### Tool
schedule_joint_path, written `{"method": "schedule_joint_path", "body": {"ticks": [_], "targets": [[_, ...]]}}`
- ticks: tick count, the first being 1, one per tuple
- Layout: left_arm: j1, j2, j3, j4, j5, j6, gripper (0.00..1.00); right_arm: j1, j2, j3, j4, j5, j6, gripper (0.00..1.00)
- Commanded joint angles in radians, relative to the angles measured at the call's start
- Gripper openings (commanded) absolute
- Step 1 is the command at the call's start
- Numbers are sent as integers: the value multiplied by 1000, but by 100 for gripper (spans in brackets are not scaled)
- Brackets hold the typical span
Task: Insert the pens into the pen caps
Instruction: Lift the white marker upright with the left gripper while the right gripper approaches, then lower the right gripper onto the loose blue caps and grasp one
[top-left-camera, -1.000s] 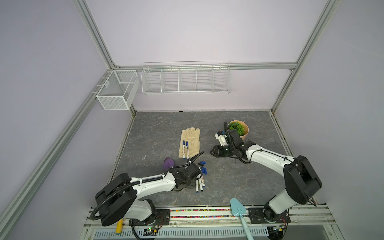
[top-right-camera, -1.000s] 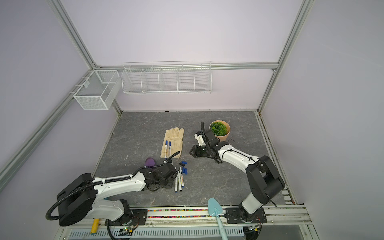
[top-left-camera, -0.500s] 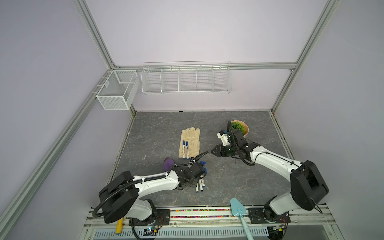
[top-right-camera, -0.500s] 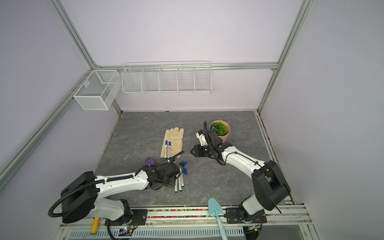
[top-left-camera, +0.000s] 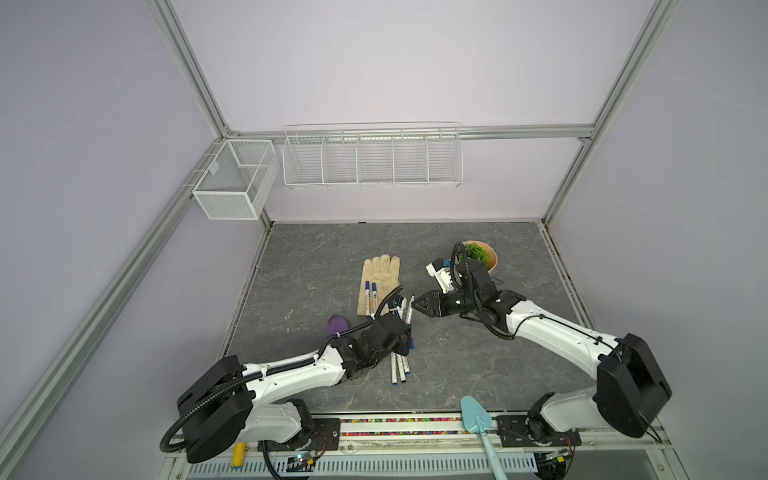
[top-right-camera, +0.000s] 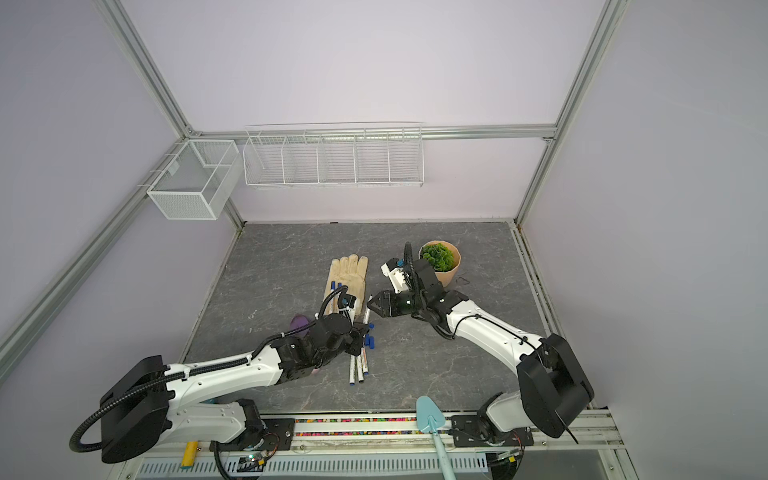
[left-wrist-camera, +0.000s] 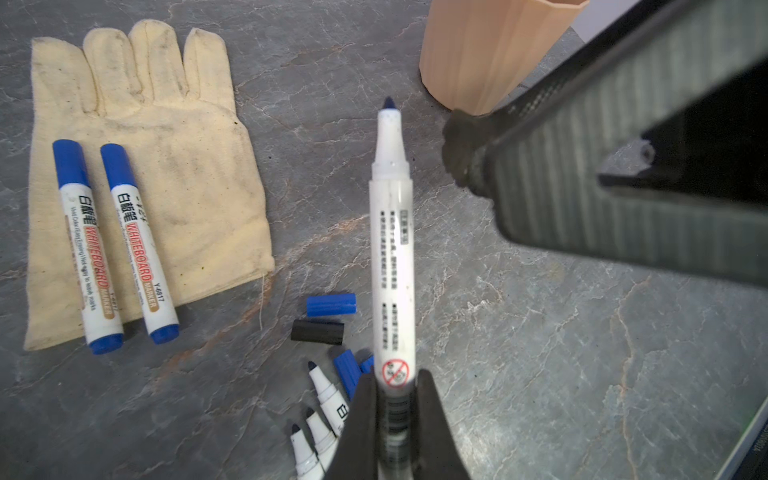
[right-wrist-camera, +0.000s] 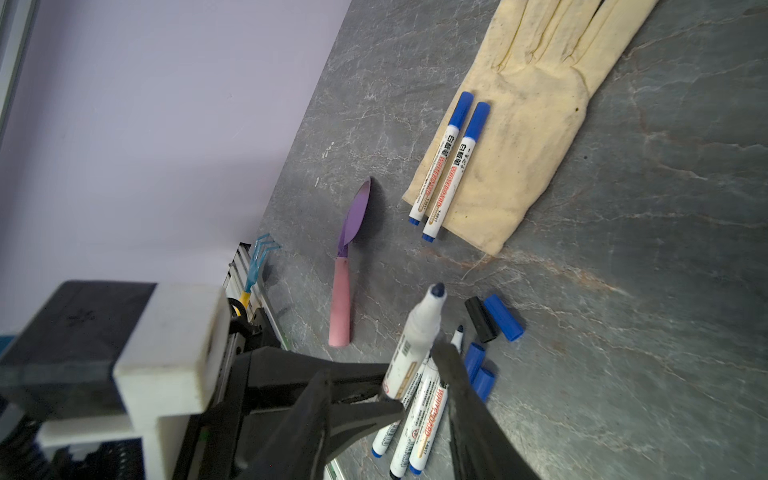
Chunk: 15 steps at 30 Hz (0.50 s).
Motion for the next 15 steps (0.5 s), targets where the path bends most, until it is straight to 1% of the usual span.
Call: {"method": "schedule_joint_path", "body": {"ticks": [1, 6, 9, 15], "targets": [[3, -14, 7, 60, 24, 35, 0, 6, 23, 18, -4, 6, 8, 47], [3, -43, -36, 118, 31, 47, 0, 6, 35, 25, -10, 42, 8, 46], [3, -46, -38, 126, 37, 50, 0, 7, 46, 32, -6, 37, 9, 44], [3, -40, -31, 126, 59, 57, 0, 6, 66, 35, 29, -9, 29, 33]]}}
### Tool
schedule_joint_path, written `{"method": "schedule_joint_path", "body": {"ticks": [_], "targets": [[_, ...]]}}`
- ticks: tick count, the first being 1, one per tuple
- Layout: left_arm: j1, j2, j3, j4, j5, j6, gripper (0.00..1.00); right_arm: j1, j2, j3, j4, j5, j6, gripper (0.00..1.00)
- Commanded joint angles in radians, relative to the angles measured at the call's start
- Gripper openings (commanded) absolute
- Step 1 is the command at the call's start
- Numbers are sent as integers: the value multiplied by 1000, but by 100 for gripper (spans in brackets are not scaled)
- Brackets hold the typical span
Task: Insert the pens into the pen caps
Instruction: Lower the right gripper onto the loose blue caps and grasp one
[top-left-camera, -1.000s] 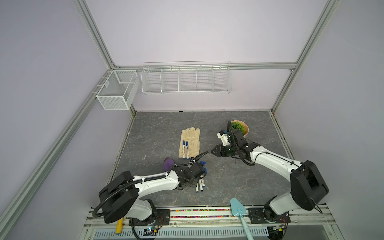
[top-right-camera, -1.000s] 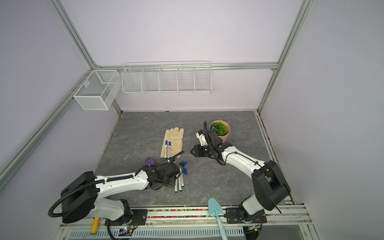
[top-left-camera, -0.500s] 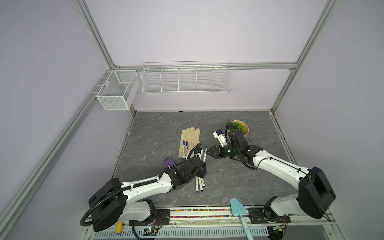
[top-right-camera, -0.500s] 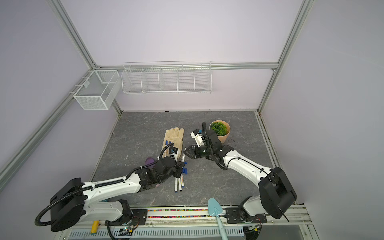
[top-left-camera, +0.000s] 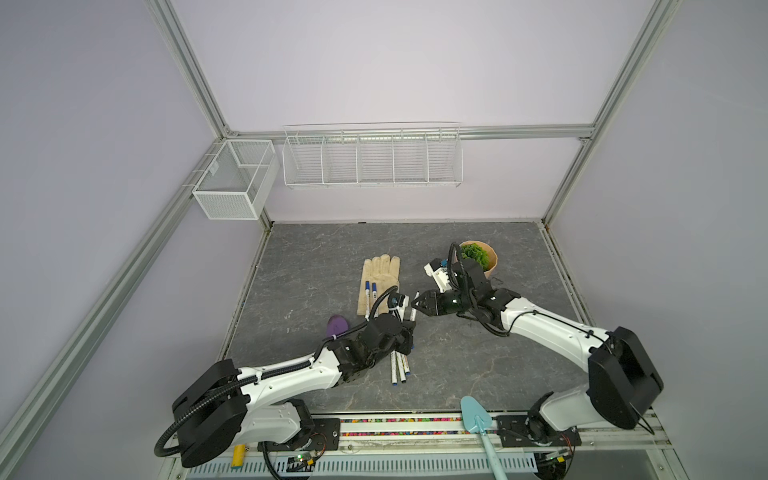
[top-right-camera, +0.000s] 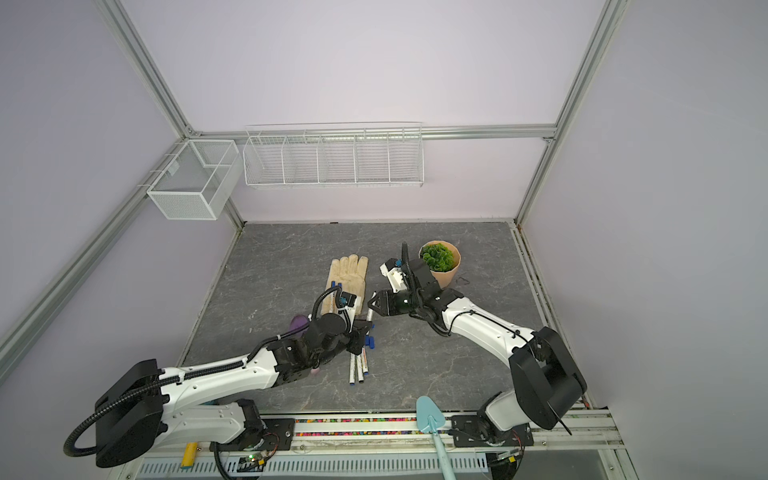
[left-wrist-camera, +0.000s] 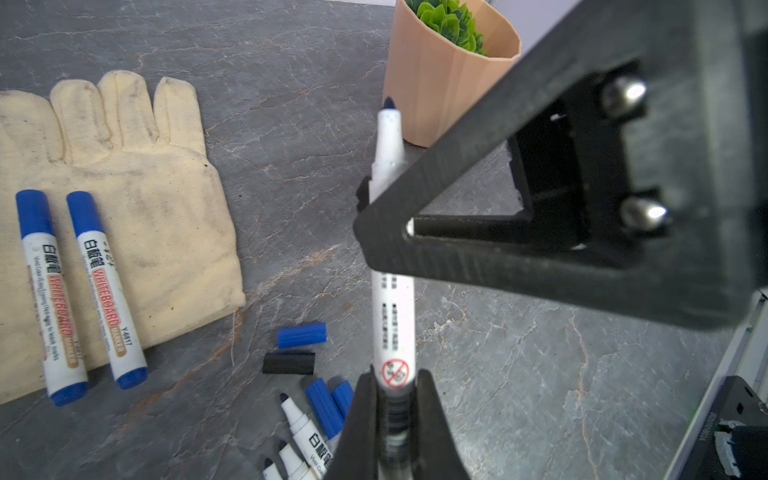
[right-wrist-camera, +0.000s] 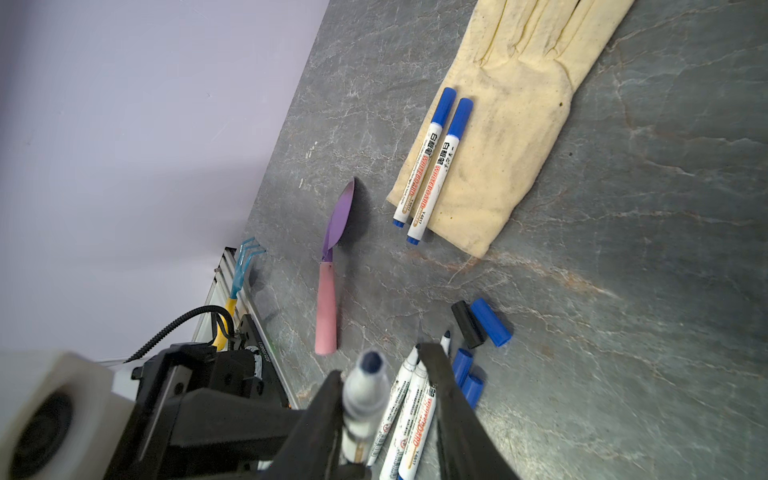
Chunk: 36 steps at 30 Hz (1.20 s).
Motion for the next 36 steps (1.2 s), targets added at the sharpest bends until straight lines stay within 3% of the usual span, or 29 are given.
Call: {"method": "schedule_joint_path", "body": {"ticks": [1, 6, 9, 12, 15, 36], "targets": [[2, -8, -5, 26, 17, 20, 0, 5, 20, 15, 34, -37, 22, 31], [3, -12, -11, 31, 13, 18, 0, 4, 17, -2, 43, -48, 26, 17], [3, -7, -11, 28, -1, 12, 0, 5, 11, -6, 42, -50, 24, 14], [3, 1, -7, 19, -23, 2, 18, 5, 9, -8, 40, -54, 23, 13], [3, 9, -6, 19, -36, -3, 29, 4, 8, -8, 48, -65, 21, 12], [12, 50, 3, 43, -58, -4, 26, 12, 10, 8, 47, -161, -10, 11]]}}
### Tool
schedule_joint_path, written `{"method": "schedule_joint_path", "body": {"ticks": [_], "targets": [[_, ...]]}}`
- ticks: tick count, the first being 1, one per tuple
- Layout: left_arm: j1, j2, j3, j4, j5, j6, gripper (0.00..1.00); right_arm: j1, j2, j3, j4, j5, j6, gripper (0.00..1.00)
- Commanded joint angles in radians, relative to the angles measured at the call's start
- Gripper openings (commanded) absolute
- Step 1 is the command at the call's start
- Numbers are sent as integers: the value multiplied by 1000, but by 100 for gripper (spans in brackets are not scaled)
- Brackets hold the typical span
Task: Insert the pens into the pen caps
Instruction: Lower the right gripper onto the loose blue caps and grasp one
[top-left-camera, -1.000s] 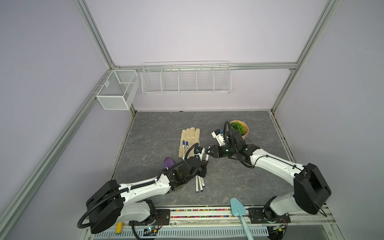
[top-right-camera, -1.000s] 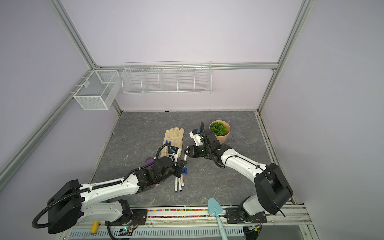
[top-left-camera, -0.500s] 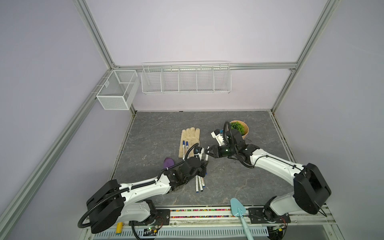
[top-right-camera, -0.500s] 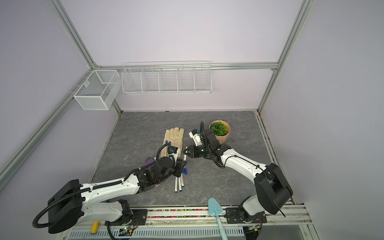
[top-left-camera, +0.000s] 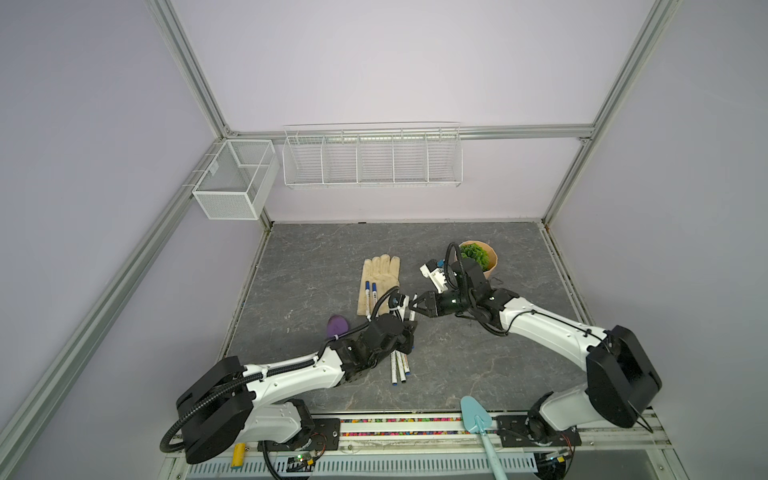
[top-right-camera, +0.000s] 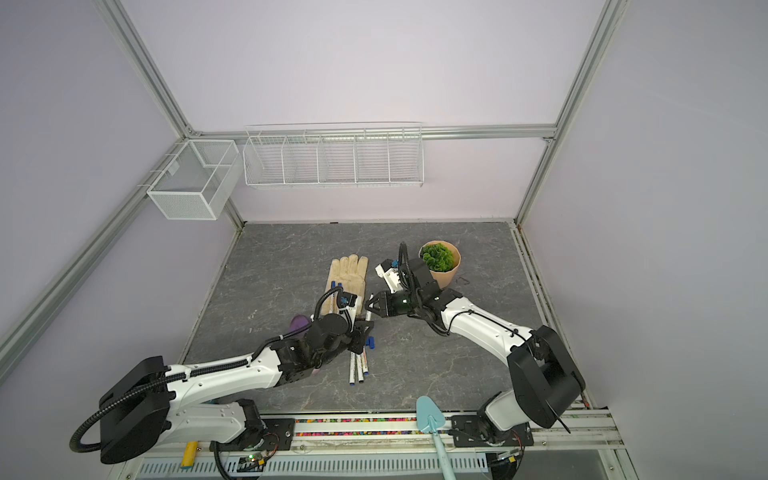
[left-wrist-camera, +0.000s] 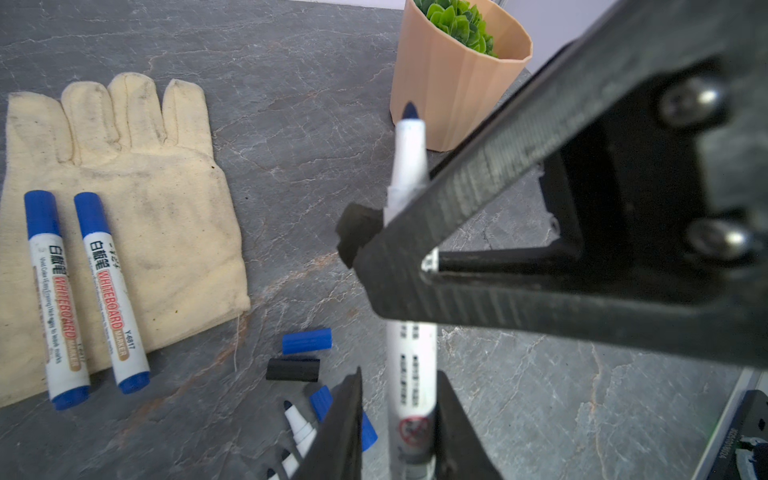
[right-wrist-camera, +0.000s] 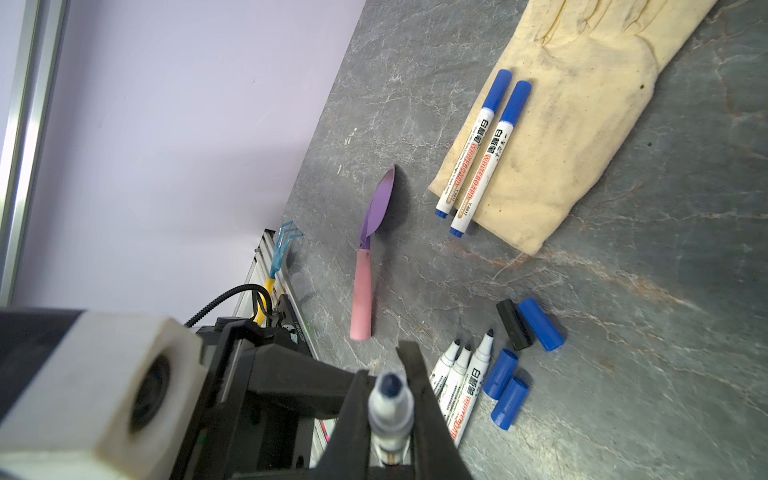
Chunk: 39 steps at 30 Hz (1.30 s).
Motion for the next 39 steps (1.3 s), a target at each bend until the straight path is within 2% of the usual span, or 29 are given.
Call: {"method": "schedule_joint_path", "body": {"ticks": [1, 6, 12, 14, 15, 17, 20, 23, 28, 39], "targets": [[10, 17, 7, 14, -25, 0, 26, 9, 2, 8, 13, -48, -21, 11], [15, 20, 0, 20, -22, -4, 23, 12, -3, 8, 7, -56, -29, 11], [16, 5, -15, 36, -23, -6, 0, 13, 2, 12, -12, -47, -33, 11], [17, -1, -23, 36, -33, -15, 0, 12, 3, 14, -21, -37, -34, 14], [18, -4, -25, 29, -43, -22, 0, 12, 3, 15, -30, -23, -34, 19], [21, -9, -30, 14, -72, -45, 0, 12, 5, 17, -51, 13, -34, 35], [33, -11, -34, -33, -153, -108, 0, 14, 3, 15, -85, 80, -43, 44], [56, -22, -57, -56, -201, -175, 0, 29, 9, 22, -158, 162, -88, 46], [65, -77, -118, 8, -201, -183, 0, 91, 81, 60, -295, 262, -192, 46], [70, -110, -142, 4, -223, -203, 0, 189, 283, 188, -450, 339, -282, 46]]}}
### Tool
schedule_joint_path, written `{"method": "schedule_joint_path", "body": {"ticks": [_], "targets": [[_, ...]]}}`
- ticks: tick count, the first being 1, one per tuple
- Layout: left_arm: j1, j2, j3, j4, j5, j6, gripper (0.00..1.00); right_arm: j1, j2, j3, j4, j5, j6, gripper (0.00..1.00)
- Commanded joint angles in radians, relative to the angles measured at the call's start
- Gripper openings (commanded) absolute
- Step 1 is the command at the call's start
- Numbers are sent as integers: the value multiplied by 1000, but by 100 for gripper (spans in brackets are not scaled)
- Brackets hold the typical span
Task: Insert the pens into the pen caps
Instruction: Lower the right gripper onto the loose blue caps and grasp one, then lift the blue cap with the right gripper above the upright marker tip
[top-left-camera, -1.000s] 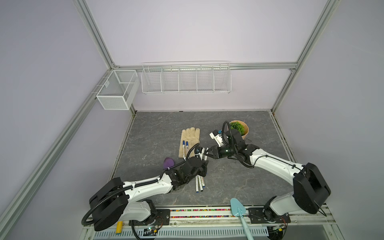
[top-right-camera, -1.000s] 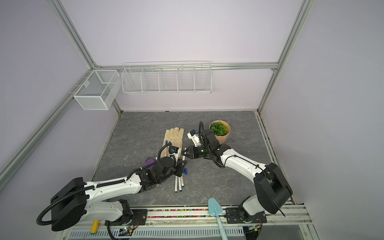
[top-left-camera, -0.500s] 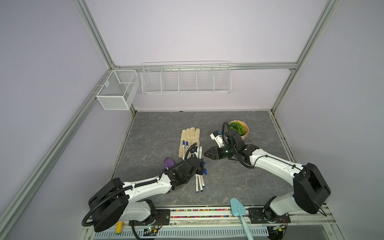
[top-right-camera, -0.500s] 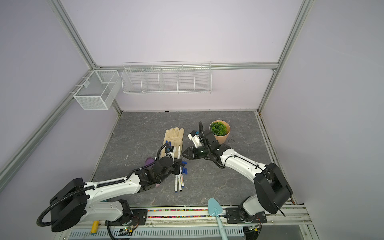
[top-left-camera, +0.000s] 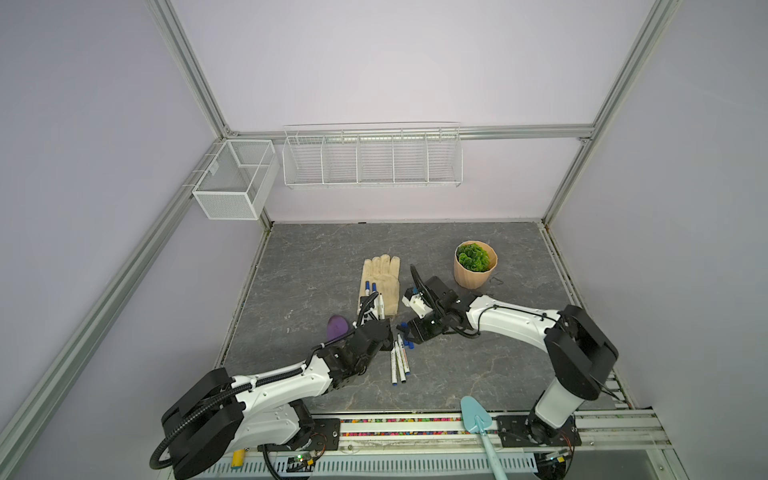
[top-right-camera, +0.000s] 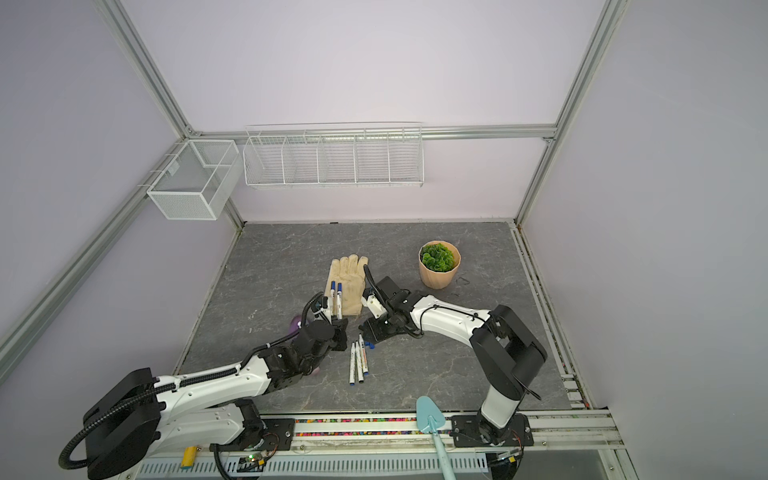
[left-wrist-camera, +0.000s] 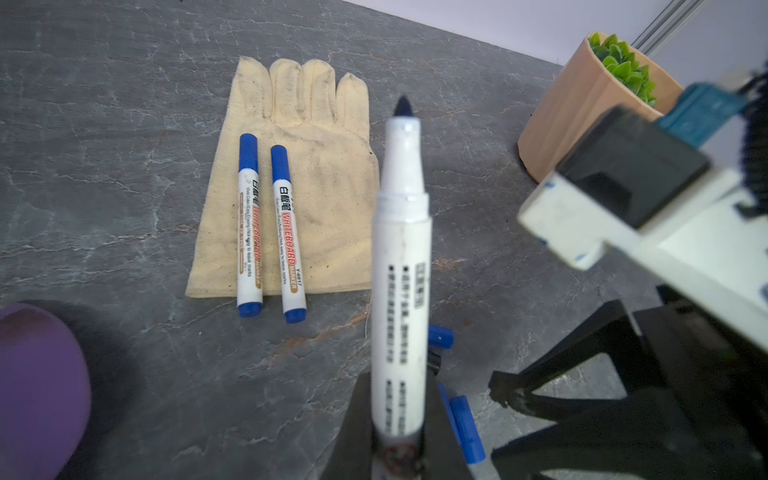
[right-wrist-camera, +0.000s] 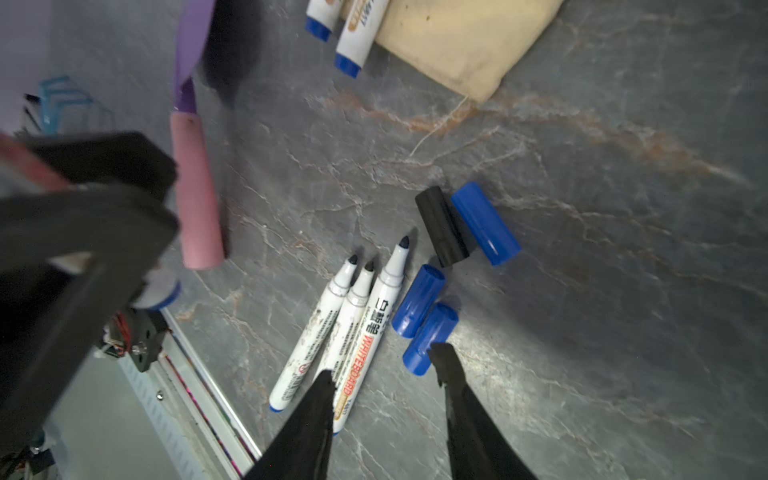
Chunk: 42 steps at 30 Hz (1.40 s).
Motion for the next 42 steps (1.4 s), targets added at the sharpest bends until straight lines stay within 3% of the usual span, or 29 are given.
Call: {"method": "schedule_joint_path", "body": {"ticks": [1, 9, 30, 35, 42], "targets": [[6, -10, 0, 12, -22, -19, 0, 23, 42, 51, -85, 55, -57, 46], [6, -10, -1, 12, -18, -17, 0, 63, 103, 93, -149, 175, -70, 45], [7, -3, 2, 15, -5, -10, 0, 72, 189, 112, -189, 316, -38, 38], [6, 0, 3, 17, -1, -8, 0, 72, 219, 138, -209, 340, -39, 33], [6, 5, 5, 21, 11, 2, 0, 72, 225, 137, -201, 343, -27, 14]]}}
